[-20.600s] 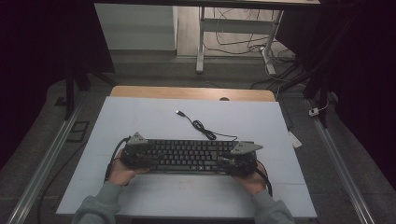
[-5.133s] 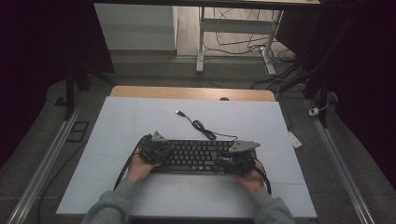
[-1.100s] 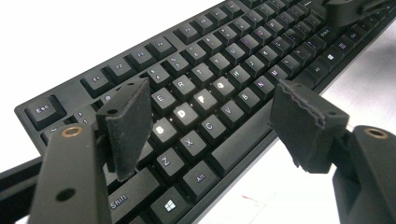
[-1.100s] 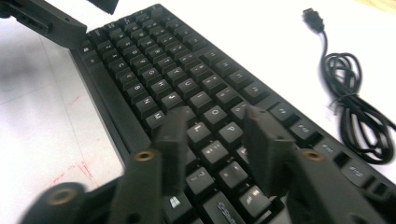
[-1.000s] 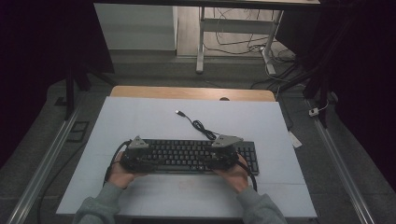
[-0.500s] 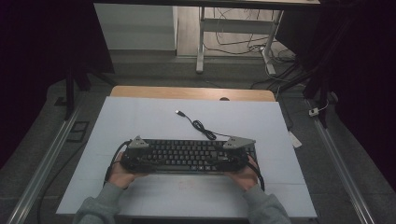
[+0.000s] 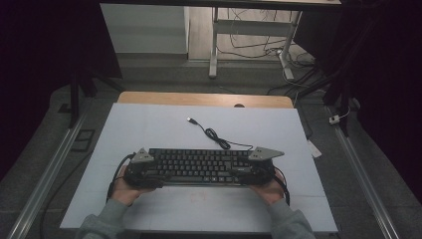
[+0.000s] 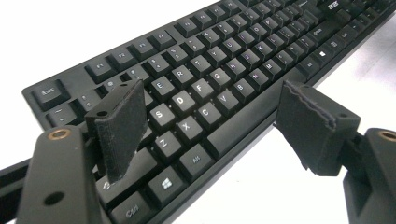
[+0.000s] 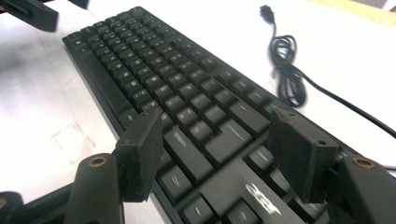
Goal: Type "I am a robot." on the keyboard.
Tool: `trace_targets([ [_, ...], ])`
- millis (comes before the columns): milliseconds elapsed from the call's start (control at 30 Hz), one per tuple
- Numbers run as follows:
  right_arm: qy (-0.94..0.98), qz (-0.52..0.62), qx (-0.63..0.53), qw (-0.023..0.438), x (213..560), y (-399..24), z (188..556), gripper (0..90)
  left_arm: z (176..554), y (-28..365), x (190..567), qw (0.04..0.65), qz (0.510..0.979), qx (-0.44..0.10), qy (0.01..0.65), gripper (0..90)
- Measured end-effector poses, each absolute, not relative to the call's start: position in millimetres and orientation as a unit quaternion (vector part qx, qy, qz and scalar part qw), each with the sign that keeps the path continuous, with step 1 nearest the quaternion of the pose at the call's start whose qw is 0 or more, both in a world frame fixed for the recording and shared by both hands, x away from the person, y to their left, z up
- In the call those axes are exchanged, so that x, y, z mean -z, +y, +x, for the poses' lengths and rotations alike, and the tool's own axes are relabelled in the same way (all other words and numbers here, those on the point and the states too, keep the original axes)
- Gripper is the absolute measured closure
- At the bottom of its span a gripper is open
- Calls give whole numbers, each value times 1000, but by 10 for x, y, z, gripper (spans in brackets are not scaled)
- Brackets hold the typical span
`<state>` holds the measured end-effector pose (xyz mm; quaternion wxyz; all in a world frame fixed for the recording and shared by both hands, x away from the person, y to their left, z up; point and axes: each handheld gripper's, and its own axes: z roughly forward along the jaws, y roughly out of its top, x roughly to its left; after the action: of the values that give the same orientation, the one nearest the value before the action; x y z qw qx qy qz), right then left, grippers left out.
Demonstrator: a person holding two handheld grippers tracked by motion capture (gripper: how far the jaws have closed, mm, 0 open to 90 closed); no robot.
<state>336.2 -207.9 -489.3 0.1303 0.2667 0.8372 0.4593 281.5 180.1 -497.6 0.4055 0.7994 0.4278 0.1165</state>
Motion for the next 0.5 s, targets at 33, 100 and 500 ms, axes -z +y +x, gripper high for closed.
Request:
trace_targets([
  [33, 836, 271, -456, 137, 4885, -2118, 3344, 359, 2797, 1818, 4972, 407, 798, -119, 428, 247],
  [100, 835, 274, -456, 141, 4881, -2207, 3318, 360, 2758, 1854, 4968, 409, 795, -124, 430, 247],
  [500, 821, 304, -455, 162, 4911, -2746, 3142, 365, 2591, 2010, 5020, 413, 786, -139, 439, 251],
])
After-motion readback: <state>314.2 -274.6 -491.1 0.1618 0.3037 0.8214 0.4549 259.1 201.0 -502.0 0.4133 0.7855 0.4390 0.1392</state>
